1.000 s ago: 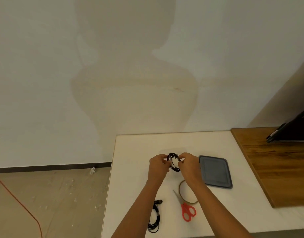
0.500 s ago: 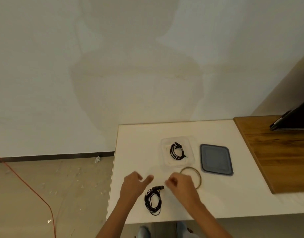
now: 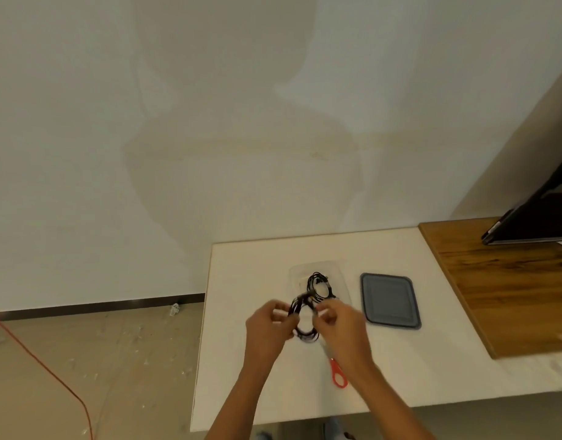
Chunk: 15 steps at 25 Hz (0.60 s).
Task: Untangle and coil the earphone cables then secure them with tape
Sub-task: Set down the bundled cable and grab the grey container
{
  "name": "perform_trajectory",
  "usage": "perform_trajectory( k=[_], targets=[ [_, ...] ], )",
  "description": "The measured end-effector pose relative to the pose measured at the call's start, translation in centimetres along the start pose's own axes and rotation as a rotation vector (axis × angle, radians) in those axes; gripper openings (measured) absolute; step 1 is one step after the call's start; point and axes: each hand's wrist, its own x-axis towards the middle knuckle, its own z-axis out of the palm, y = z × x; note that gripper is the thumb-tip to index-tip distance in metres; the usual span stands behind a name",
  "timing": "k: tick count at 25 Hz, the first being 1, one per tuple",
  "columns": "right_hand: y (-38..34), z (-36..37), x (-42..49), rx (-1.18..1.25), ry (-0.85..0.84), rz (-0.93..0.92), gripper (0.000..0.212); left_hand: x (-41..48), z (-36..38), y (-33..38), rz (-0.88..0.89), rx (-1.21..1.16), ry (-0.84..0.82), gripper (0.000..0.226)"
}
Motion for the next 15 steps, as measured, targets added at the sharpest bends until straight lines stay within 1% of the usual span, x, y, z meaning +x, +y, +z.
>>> perform_trajectory(
  k=[3, 4, 6, 7, 9, 10, 11, 12, 14, 15],
  targets=[
    [0.0, -1.5, 5.3, 0.011, 0.108, 0.053, 0.005, 3.7, 3.1, 3.8, 0.118, 0.013, 0.004, 0.013],
    [0.4, -1.3, 6.8, -0.019, 0.117, 0.080, 0.005, 4.8, 4.0, 4.4, 0.137, 0.069, 0.015, 0.015],
    [1.5, -0.3, 9.1, -0.130, 0.072, 0.144, 0.004, 6.7, 5.7, 4.1, 0.169, 0.250, 0.029, 0.012],
    [1.9, 0.3, 9.8, -0.196, 0.037, 0.183, 0.010, 7.3, 6.3, 3.6, 0.160, 0.345, 0.021, 0.008],
    [2.8, 1.3, 10.3, -0.282, -0.011, 0.184, 0.026, 7.9, 7.3, 2.5, 0.114, 0.438, -0.023, 0.023],
    [3.1, 1.0, 10.1, -0.277, -0.011, 0.158, 0.033, 7.8, 7.6, 2.1, 0.103, 0.444, -0.026, 0.024],
    [3.5, 0.4, 9.8, -0.242, 0.036, 0.134, 0.036, 7.6, 7.5, 1.8, 0.110, 0.421, -0.014, 0.017],
    [4.0, -0.7, 9.3, -0.180, 0.135, 0.129, 0.033, 7.4, 7.1, 1.5, 0.118, 0.371, 0.019, 0.013],
    [6.5, -3.6, 8.0, -0.144, 0.432, 0.183, 0.014, 6.9, 5.7, 0.7, 0.156, 0.299, 0.162, 0.030],
    [8.0, -5.0, 7.5, -0.211, 0.526, 0.268, 0.028, 6.7, 4.8, 0.2, 0.177, 0.301, 0.223, 0.036]
  ],
)
